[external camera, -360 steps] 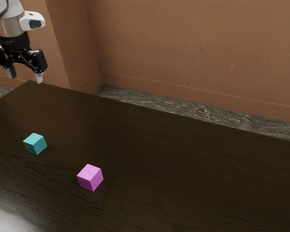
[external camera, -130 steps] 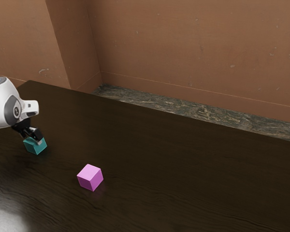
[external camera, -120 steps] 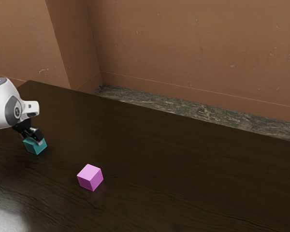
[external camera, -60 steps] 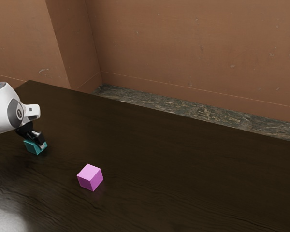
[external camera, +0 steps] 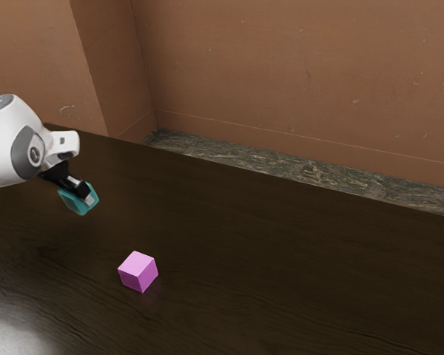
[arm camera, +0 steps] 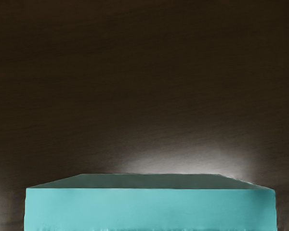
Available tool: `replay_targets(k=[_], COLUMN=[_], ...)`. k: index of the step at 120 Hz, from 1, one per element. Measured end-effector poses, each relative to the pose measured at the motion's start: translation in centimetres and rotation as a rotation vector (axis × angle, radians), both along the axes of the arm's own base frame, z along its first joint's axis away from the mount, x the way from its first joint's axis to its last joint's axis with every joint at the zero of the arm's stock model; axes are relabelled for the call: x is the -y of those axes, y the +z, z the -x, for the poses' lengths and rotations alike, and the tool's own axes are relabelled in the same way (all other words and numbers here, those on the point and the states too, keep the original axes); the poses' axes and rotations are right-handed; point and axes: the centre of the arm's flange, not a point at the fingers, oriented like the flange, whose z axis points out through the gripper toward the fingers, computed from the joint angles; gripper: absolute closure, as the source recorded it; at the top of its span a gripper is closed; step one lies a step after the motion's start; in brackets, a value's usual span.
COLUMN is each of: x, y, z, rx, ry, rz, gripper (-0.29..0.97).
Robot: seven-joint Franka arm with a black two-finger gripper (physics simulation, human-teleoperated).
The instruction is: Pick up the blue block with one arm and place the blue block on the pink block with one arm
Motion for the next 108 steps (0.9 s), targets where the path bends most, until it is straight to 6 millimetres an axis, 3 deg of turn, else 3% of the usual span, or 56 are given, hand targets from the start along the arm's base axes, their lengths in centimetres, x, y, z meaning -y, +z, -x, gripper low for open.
replay_targets(k=[19, 36, 53, 108], x=[9.0, 10.0, 15.3, 17.8], y=[0.4, -0.5, -1.1, -3.5], z=[0.1, 1.8, 2.4, 4.0], rx=[-0.010, -0.042, -0.071, -0.137], ry=[-0.060, 0.027, 0.003, 0.202], rz=[0.036, 0.064, 0.054, 0.091], gripper=[0.33, 0.33, 0.33, 0.33])
